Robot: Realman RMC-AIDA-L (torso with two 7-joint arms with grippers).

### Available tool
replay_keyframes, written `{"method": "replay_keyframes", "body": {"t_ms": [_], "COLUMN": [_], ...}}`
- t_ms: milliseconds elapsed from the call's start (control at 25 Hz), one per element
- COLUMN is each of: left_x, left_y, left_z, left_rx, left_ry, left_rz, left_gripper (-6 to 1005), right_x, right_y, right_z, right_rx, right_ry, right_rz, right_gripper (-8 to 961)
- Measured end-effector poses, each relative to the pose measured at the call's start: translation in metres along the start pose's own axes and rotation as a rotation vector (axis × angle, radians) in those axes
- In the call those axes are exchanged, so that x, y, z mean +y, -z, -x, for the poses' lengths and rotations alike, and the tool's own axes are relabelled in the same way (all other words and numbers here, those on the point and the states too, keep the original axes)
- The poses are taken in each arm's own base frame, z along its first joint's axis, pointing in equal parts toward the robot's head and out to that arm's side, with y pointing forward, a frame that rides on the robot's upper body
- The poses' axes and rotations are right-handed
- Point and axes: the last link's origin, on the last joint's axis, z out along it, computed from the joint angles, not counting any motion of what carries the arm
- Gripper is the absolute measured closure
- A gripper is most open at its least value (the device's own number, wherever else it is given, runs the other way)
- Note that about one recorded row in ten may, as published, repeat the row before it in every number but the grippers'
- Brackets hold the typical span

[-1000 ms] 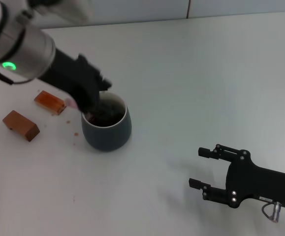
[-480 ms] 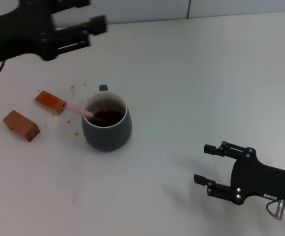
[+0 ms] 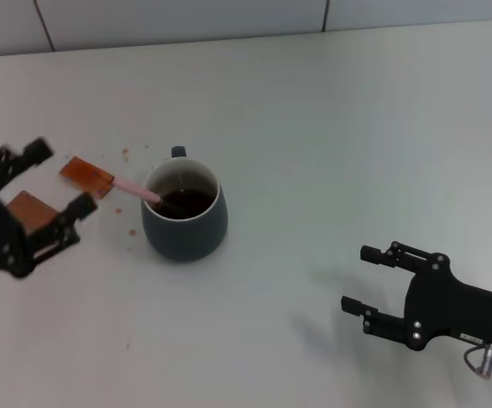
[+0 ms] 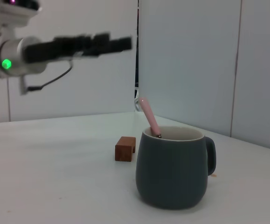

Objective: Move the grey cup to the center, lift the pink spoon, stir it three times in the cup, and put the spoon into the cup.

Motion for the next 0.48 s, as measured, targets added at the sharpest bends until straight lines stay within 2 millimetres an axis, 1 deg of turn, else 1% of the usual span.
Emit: {"method": "replay_keyframes", "body": {"t_ms": [80, 120, 160, 280, 360, 480], "left_x": [0.007, 0.007, 0.016, 0.02, 0.033, 0.037], "left_y": [0.014, 0.014, 0.03, 0.035, 0.043, 0.044], "left_z": [0.008, 0.008, 0.017, 0.022, 0.036, 0.048], "left_rx": [-0.025, -0.025, -0.064, -0.084, -0.15, -0.208], "left_ry": [-0.032, -0.032, -0.038, -0.029, 0.03, 0.058], "left_rz": [-0.034, -0.034, -0.074, -0.08, -0.06, -0.066], "left_gripper": [212, 201, 190, 192, 193, 194], "right_x": [0.0, -0.001, -0.001, -0.001, -0.001, -0.001], "right_y": [0.001, 0.001, 0.001, 0.002, 0.001, 0.001], "right_z": [0.0, 0.0, -0.001, -0.001, -0.001, -0.001], "right_rx": [0.003, 0.005, 0.006, 0.006, 0.006, 0.005], "right_ry": [0.002, 0.003, 0.003, 0.004, 0.004, 0.003], "right_rz": [-0.002, -0.003, -0.003, -0.003, -0.003, -0.003], "right_gripper": [227, 227, 227, 227, 227, 227]}}
